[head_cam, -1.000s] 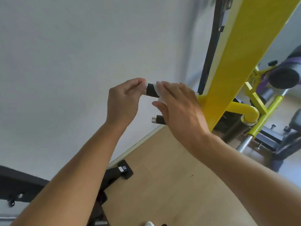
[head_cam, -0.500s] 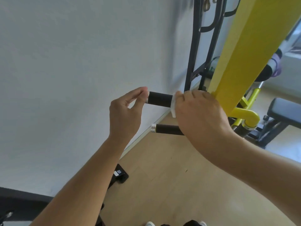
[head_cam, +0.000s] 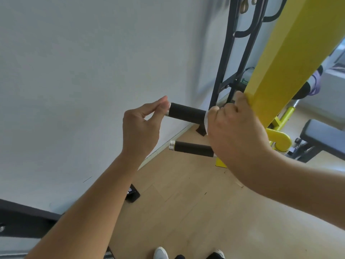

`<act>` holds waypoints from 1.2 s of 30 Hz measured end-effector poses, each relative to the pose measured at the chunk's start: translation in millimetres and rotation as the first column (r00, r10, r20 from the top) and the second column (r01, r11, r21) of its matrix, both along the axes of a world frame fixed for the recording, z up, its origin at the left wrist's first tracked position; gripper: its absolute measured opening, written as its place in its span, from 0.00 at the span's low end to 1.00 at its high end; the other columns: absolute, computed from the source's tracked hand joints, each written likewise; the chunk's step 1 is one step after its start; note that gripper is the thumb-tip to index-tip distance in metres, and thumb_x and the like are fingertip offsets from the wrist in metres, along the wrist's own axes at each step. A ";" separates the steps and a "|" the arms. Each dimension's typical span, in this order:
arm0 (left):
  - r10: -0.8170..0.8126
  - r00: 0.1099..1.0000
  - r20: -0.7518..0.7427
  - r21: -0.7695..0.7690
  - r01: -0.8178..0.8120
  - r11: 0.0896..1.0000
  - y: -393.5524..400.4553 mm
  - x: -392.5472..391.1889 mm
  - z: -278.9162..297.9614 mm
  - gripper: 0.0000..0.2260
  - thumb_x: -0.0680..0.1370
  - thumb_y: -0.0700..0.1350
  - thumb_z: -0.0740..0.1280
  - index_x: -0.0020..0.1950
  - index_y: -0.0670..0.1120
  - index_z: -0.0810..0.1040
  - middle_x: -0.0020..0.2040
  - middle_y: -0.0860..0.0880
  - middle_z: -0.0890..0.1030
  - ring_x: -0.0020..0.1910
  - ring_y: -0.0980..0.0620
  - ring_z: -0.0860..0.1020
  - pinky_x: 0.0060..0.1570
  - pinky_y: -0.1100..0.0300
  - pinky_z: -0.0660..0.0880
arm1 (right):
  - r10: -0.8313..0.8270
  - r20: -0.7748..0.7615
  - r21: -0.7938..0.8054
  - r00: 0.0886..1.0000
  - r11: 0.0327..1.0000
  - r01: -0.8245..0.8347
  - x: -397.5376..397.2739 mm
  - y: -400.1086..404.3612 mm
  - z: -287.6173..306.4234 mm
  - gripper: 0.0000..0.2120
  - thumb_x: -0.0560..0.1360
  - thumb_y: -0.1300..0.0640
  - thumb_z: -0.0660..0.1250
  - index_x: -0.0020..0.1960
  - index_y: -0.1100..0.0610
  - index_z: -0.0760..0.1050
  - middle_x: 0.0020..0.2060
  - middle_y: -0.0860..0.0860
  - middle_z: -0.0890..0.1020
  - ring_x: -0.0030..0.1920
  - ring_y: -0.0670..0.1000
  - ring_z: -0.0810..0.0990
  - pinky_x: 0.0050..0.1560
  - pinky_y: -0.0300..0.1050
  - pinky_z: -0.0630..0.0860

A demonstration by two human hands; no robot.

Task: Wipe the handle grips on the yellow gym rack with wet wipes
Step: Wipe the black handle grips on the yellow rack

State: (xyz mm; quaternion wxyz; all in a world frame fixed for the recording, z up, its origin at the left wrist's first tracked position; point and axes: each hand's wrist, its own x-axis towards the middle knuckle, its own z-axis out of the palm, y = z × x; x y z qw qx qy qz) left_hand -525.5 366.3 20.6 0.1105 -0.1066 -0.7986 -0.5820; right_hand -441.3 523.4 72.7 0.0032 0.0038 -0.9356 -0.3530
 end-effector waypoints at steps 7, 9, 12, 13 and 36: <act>0.008 1.000 0.014 0.033 -0.009 0.999 2.7 0.5 2.2 0.13 0.79 0.50 0.70 0.62 0.49 0.83 0.52 0.56 0.85 0.51 0.62 0.82 0.61 0.61 0.76 | 0.128 -0.126 -0.464 0.984 0.869 -0.172 -38.6 -16.6 -16.2 0.17 0.81 0.55 0.60 0.69 0.59 0.66 0.60 0.56 0.78 0.61 0.56 0.77 0.74 0.56 0.59; 0.000 1.000 0.007 0.021 0.000 1.000 2.2 -0.1 2.7 0.13 0.79 0.50 0.70 0.62 0.48 0.83 0.54 0.56 0.85 0.56 0.60 0.82 0.64 0.56 0.76 | 0.129 -0.113 -0.615 0.985 0.770 -0.172 -36.8 -18.5 -18.1 0.25 0.79 0.57 0.65 0.73 0.56 0.61 0.65 0.53 0.75 0.63 0.54 0.74 0.72 0.51 0.63; -0.008 1.000 0.019 0.038 0.008 0.999 -0.1 -1.4 0.7 0.13 0.78 0.50 0.70 0.61 0.49 0.83 0.53 0.60 0.84 0.57 0.66 0.81 0.65 0.62 0.74 | 0.154 -0.031 -0.776 0.988 0.619 -0.121 -24.1 -9.5 -7.8 0.35 0.77 0.61 0.67 0.79 0.54 0.53 0.72 0.49 0.68 0.69 0.52 0.68 0.73 0.48 0.60; -0.010 1.000 0.029 0.048 0.009 0.999 0.6 -1.6 -0.2 0.13 0.78 0.50 0.70 0.61 0.49 0.84 0.54 0.59 0.84 0.57 0.67 0.80 0.65 0.64 0.74 | 0.178 -0.026 -0.796 0.984 0.591 -0.128 -21.9 -5.4 -4.0 0.31 0.80 0.59 0.64 0.79 0.53 0.54 0.72 0.48 0.69 0.68 0.52 0.68 0.72 0.48 0.61; -0.058 0.996 0.071 0.047 0.055 0.997 -1.6 -7.8 -2.6 0.13 0.77 0.53 0.70 0.60 0.52 0.84 0.58 0.56 0.85 0.58 0.72 0.77 0.61 0.78 0.68 | 0.129 -0.326 -0.673 0.937 0.664 -0.326 -49.2 -22.1 -33.4 0.19 0.78 0.56 0.71 0.66 0.61 0.71 0.50 0.57 0.82 0.49 0.58 0.82 0.54 0.54 0.78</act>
